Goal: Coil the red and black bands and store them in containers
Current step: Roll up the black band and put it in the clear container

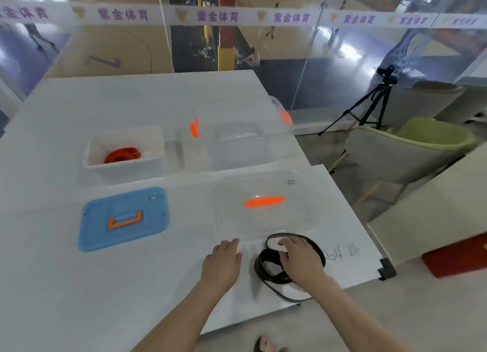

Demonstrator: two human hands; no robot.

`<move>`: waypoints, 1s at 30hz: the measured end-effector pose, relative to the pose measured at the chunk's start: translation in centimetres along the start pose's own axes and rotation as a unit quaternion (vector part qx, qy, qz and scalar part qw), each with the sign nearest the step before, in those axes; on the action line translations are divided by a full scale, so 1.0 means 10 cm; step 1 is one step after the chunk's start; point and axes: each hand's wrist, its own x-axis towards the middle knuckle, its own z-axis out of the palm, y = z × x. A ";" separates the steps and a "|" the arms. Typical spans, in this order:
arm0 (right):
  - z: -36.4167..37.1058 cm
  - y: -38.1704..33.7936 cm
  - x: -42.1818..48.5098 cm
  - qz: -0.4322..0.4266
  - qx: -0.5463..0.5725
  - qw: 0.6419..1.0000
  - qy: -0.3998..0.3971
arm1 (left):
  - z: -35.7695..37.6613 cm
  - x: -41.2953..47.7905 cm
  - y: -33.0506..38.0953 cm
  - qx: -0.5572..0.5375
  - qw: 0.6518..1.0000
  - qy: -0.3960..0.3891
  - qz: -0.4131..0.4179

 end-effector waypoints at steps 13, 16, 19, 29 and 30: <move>0.41 1.03 0.10 -0.023 -0.001 0.990 -0.138 | 0.88 0.39 0.79 -0.160 0.981 -0.011 -0.108; 0.47 1.09 0.09 -0.039 -0.021 0.989 -0.141 | 0.90 0.38 0.85 -0.161 0.977 0.008 -0.141; 0.50 1.13 0.08 -0.039 -0.008 0.991 -0.129 | 0.88 0.33 0.83 -0.134 0.980 0.014 -0.149; -0.13 1.01 -0.18 -0.010 0.172 0.984 0.033 | 0.31 0.03 0.96 -0.234 0.964 0.070 -0.102; -0.23 0.97 -0.21 -0.012 0.183 0.982 0.044 | 0.23 -0.03 1.00 -0.253 0.960 0.065 -0.097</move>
